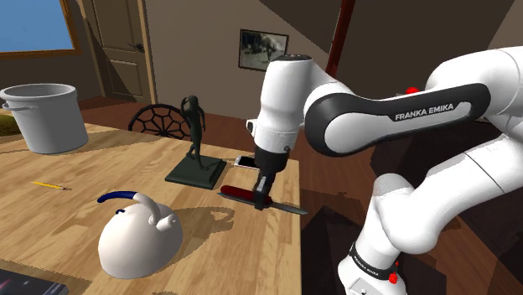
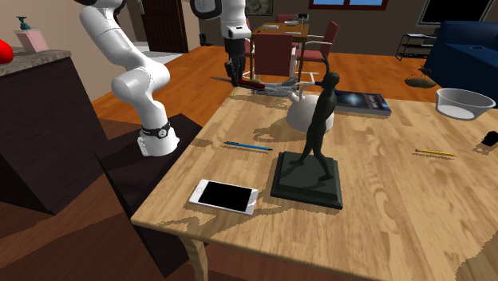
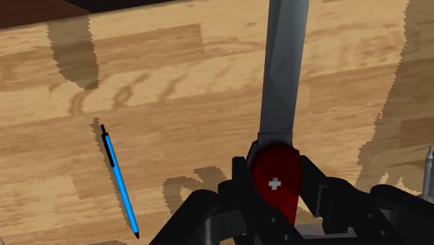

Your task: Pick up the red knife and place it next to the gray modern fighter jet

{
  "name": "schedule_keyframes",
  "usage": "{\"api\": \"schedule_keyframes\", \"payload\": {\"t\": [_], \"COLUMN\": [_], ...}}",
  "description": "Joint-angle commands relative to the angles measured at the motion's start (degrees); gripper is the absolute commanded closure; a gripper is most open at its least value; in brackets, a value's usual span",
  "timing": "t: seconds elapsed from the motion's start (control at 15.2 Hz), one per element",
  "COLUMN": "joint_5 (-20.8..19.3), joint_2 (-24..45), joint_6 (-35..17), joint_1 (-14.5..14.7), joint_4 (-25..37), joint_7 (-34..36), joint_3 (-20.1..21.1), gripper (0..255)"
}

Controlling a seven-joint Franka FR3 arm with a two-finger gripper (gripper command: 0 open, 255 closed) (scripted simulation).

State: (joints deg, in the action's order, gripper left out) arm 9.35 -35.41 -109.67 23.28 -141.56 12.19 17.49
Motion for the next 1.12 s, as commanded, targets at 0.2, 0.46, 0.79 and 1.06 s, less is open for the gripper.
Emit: {"api": "schedule_keyframes", "payload": {"t": [0.2, 0.46, 0.79, 1.06], "joint_5": [0.71, 1.04, 1.42, 1.68], "joint_2": [0.47, 1.31, 2.75, 4.25], "joint_6": [-3.53, -6.88, -11.22, -14.84], "joint_1": [0.44, 0.55, 0.62, 0.63], "joint_4": [-3.02, -5.54, -8.45, -10.58], "joint_7": [0.73, 0.77, 0.85, 0.96], "joint_3": [1.09, 1.65, 2.39, 3.04], "gripper": [255, 255, 255, 255]}}
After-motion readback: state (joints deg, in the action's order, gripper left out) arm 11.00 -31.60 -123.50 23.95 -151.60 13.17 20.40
